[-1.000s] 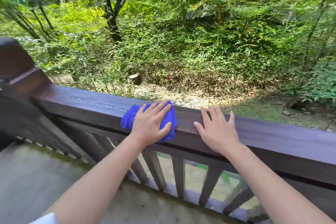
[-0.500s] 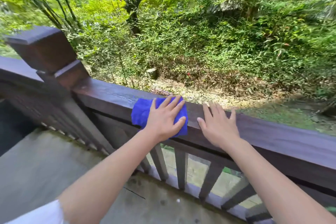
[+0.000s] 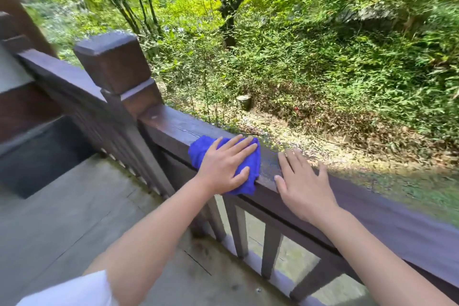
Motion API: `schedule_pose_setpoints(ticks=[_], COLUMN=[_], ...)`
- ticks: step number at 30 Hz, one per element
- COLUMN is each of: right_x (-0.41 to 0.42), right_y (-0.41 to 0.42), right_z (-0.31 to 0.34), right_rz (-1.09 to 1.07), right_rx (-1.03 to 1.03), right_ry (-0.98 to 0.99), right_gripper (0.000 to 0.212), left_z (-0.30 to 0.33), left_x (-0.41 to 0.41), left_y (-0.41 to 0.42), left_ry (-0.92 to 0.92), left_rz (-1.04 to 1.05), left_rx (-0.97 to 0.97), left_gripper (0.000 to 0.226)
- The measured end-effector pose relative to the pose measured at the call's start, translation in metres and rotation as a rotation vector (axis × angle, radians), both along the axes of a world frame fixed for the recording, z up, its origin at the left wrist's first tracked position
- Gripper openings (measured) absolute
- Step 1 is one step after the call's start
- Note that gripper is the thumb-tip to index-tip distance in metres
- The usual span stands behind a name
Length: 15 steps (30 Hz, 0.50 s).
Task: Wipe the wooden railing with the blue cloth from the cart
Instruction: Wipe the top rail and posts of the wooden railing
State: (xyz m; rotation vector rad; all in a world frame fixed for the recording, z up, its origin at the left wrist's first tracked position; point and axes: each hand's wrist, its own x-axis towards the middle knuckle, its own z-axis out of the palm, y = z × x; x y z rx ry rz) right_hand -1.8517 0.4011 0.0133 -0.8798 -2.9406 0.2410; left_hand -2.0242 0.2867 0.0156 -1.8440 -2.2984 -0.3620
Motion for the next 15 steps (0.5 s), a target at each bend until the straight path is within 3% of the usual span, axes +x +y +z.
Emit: schedule_pose_setpoints(ticks=[15], right_x=[-0.163], right_y=[-0.036], right_z=[0.003], right_rz=[0.101], right_rx=[-0.017], right_ry=[-0.021], right_gripper=[0.062], left_z=[0.007], left_x=[-0.148], left_y=[-0.035], left_ry=[-0.013], left_rz=[0.014], left_rx=[-0.028], left_gripper=[0.059])
